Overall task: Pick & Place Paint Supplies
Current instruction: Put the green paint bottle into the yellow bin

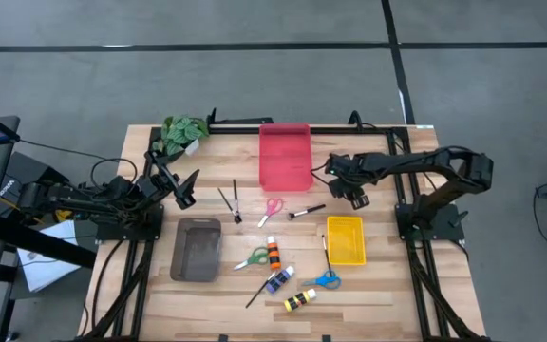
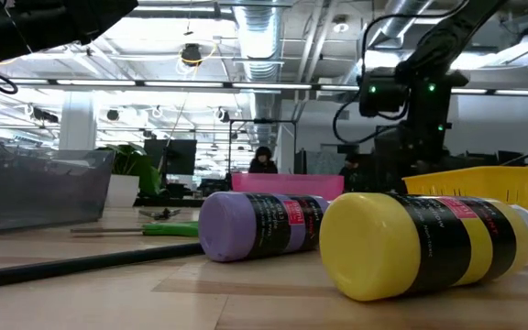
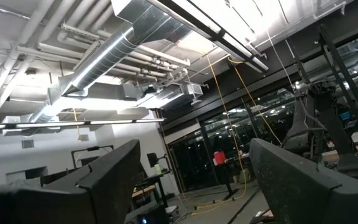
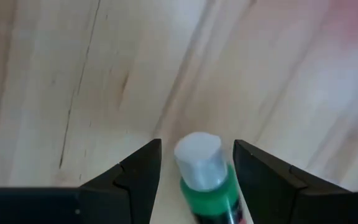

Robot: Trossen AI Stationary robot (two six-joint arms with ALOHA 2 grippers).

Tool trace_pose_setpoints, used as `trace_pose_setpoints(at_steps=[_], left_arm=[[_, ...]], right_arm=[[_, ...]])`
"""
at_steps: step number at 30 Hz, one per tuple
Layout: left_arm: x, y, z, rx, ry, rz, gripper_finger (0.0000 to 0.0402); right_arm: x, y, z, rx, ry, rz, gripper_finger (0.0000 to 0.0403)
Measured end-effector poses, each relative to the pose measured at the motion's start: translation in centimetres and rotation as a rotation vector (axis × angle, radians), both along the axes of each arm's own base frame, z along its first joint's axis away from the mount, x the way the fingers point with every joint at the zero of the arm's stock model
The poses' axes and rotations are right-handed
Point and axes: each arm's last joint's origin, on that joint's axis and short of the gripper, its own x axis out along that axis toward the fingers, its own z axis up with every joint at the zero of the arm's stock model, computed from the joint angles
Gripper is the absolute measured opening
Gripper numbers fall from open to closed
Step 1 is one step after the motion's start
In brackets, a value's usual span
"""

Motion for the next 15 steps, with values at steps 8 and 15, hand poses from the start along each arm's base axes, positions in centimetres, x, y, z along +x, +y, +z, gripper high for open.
trace_pose_setpoints(at_steps=[8, 15], left_arm=[[0.0, 0.0, 0.0, 0.001, 0.001, -0.001, 0.0298], [0.0, 0.0, 0.0, 0.001, 0.001, -0.002, 0.0298]], right_arm=[[0.4, -0.2, -1.4, 0.013, 0.060, 0.014, 0.0195], [0.3, -0.3, -1.6, 0.005, 0.071, 0.011, 0.0195]])
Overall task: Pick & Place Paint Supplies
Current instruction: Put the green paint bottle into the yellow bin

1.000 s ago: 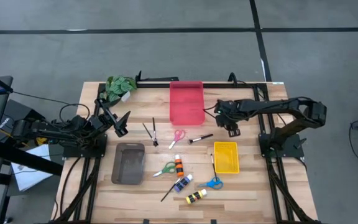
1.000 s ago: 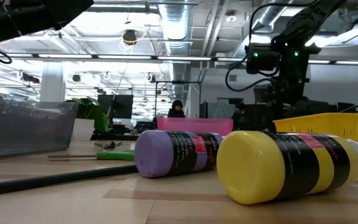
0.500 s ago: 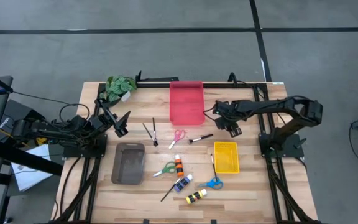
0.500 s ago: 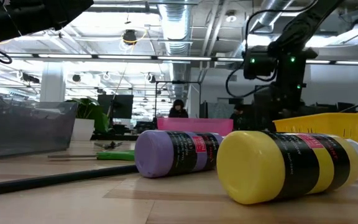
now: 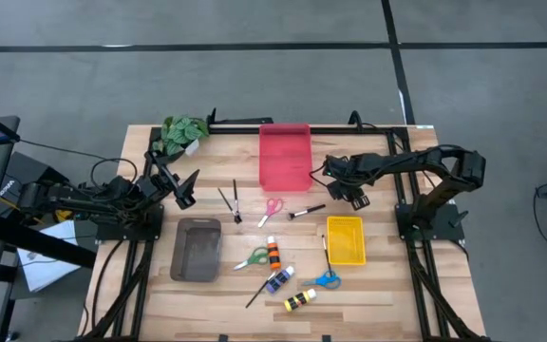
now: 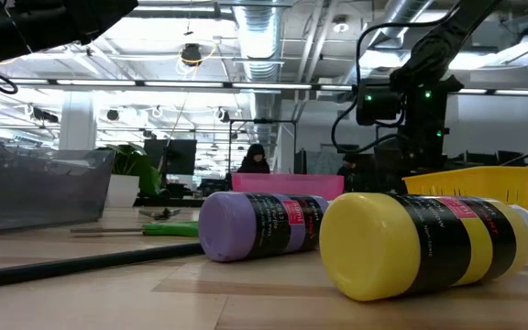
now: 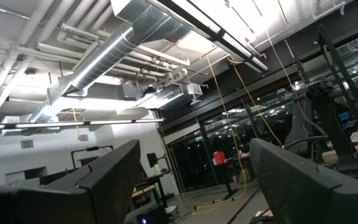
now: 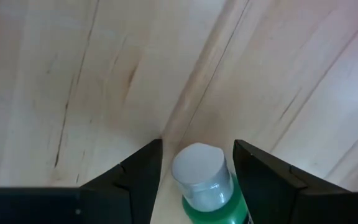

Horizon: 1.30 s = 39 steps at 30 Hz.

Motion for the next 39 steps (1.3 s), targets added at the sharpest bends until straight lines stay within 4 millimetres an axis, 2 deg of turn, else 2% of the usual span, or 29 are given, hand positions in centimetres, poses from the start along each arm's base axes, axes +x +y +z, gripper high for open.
trace_pose_setpoints(at_steps=[13, 22, 25, 39], left_arm=[[0.0, 0.0, 0.0, -0.008, -0.005, -0.007, 0.0298], [0.0, 0.0, 0.0, -0.008, -0.005, -0.007, 0.0298], [0.0, 0.0, 0.0, -0.008, -0.005, -0.007, 0.0298], [0.0, 0.0, 0.0, -0.010, -0.006, -0.010, 0.0298]], right_arm=[[-0.4, -0.9, -0.1, 0.008, 0.007, -0.002, 0.0192], [0.4, -1.5, 0.6, -0.034, -0.009, 0.009, 0.0132], [0.4, -1.7, 0.6, -0.058, -0.004, 0.018, 0.0125], [0.8, -2.2, 0.8, -0.062, -0.075, 0.008, 0.0200]])
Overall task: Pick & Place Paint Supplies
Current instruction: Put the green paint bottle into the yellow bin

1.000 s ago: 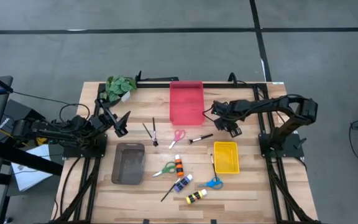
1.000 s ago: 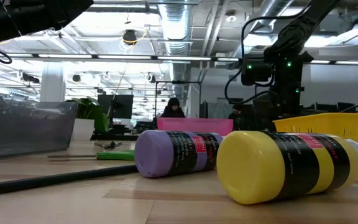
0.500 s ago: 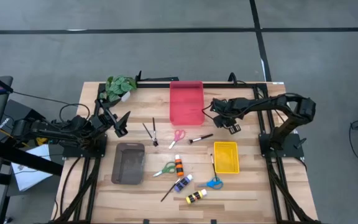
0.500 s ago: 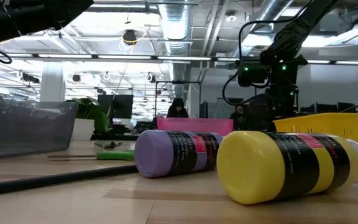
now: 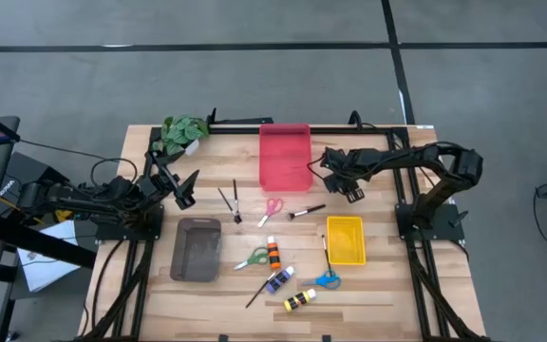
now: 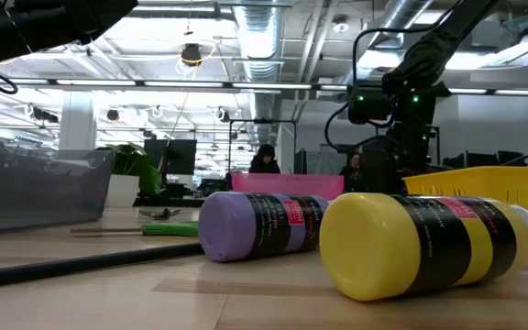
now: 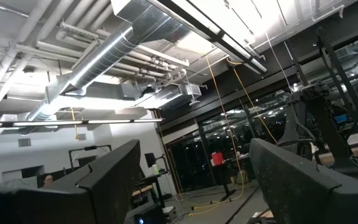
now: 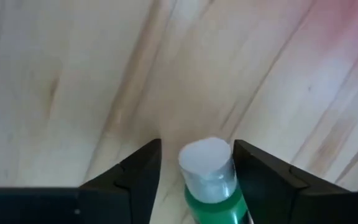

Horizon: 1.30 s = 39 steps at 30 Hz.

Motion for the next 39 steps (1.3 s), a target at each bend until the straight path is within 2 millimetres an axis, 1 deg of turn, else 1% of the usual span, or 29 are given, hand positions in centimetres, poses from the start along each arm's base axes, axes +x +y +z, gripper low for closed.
trace_pose_setpoints(at_steps=[5, 10, 14, 22, 27, 31, 34, 39], left_arm=[[0.0, 0.0, 0.0, 0.000, 0.000, 0.000, 0.0298], [0.0, 0.0, 0.0, 0.000, 0.000, 0.000, 0.0298], [0.0, 0.0, 0.0, 0.000, 0.000, 0.000, 0.0298], [0.0, 0.0, 0.0, 0.000, 0.000, 0.000, 0.0298], [0.0, 0.0, 0.0, 0.000, 0.001, 0.000, 0.0298], [0.0, 0.0, 0.0, 0.000, 0.002, 0.000, 0.0298], [0.0, 0.0, -0.1, -0.001, 0.006, 0.001, 0.0298], [0.0, 0.0, -0.1, -0.001, 0.008, 0.000, 0.0298]], right_arm=[[-0.4, -1.0, 0.1, -0.007, 0.000, -0.008, 0.0209], [-0.7, -1.6, 0.1, -0.009, -0.002, -0.021, 0.0203], [-0.6, -1.5, 0.1, -0.009, -0.003, -0.014, 0.0184], [0.0, -1.0, 0.2, -0.025, -0.030, 0.009, 0.0126], [0.2, -0.9, 0.6, -0.025, -0.093, -0.082, 0.0119], [0.0, -0.7, 1.8, 0.032, -0.207, -0.201, 0.0119], [-0.2, -0.3, 3.6, 0.091, -0.339, -0.285, 0.0118], [-1.0, 0.5, 7.2, 0.171, -0.569, -0.376, 0.0118]])
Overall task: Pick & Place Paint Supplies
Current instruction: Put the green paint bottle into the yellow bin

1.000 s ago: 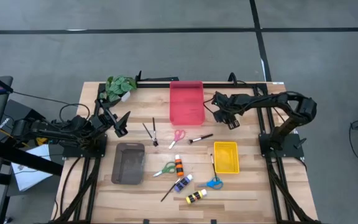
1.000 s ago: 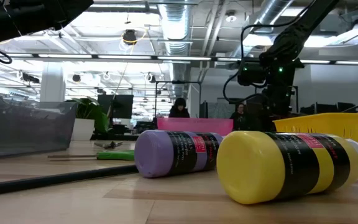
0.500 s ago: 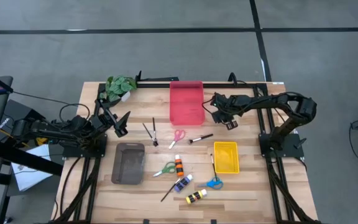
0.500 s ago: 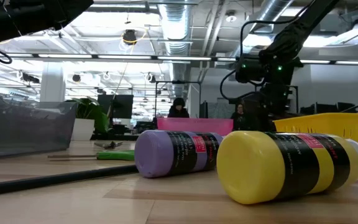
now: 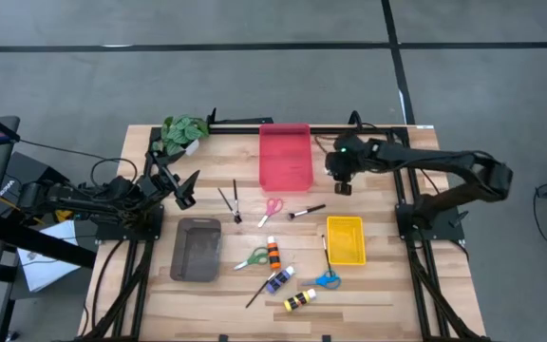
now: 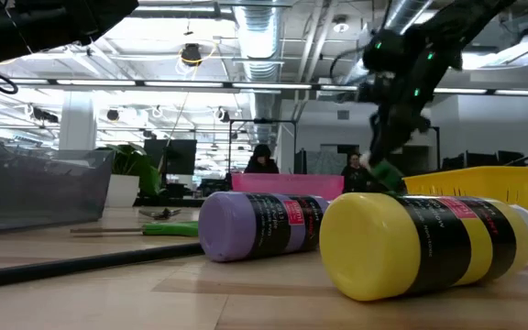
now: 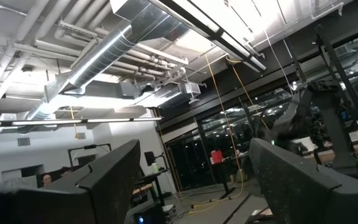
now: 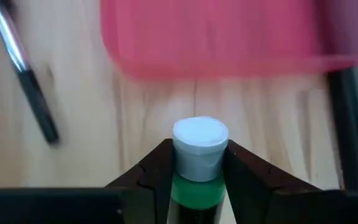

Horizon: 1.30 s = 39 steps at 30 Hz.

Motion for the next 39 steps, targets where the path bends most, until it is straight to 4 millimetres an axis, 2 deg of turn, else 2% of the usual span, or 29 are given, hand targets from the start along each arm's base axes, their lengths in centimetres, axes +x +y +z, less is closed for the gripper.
trace_pose_setpoints(at_steps=[4, 9, 14, 20, 29, 39], left_arm=[[0.0, 0.0, 0.0, 0.000, -0.001, 0.000, 0.0298], [0.0, 0.0, 0.0, -0.002, -0.001, -0.001, 0.0298], [0.0, 0.0, 0.0, 0.009, -0.001, -0.017, 0.0298], [0.0, -0.1, 0.0, 0.021, -0.005, -0.047, 0.0298], [0.0, -0.2, 0.1, 0.018, -0.015, -0.065, 0.0298], [0.0, -0.2, 0.1, 0.019, -0.015, -0.067, 0.0298]], right_arm=[[-0.8, 1.1, 2.3, 0.041, -0.209, -0.006, 0.0118], [-1.1, 3.3, 2.9, 0.080, -0.474, -0.010, 0.0118], [-0.8, 6.0, 1.0, 0.151, -0.686, 0.023, 0.0118], [0.0, 8.8, -1.9, 0.173, -0.815, 0.021, 0.0118], [2.6, 12.2, -4.7, 0.195, -0.850, 0.084, 0.0117], [3.6, 15.0, -6.4, 0.271, -0.911, 0.101, 0.0117]])
